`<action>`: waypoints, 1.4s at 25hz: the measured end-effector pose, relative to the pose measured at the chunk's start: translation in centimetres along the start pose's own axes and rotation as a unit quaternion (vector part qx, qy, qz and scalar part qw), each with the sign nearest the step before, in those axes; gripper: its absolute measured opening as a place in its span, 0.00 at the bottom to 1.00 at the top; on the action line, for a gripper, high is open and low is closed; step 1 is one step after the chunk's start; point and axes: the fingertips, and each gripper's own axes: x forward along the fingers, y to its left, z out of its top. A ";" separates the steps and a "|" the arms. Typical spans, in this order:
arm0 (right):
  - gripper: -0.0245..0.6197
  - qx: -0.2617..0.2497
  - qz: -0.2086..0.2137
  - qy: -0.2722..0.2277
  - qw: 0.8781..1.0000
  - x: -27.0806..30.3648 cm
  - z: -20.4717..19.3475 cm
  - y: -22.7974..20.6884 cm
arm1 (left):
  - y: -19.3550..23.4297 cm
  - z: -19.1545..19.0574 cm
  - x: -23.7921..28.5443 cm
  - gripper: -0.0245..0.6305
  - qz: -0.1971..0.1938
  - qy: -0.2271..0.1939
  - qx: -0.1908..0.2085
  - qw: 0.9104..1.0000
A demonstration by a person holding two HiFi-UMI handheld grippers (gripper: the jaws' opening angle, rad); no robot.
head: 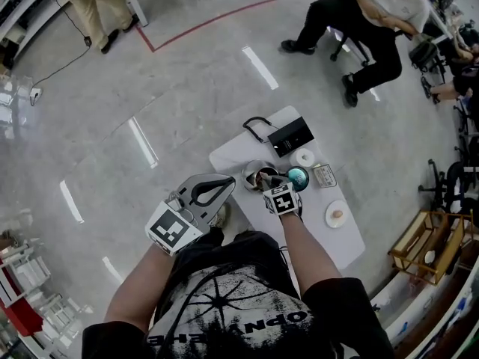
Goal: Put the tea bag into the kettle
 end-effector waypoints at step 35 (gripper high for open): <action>0.14 -0.047 -0.019 -0.017 0.999 -1.8 1.3 0.0 | 1.7 0.6 -1.9 0.05 0.052 -0.035 -0.018 0.998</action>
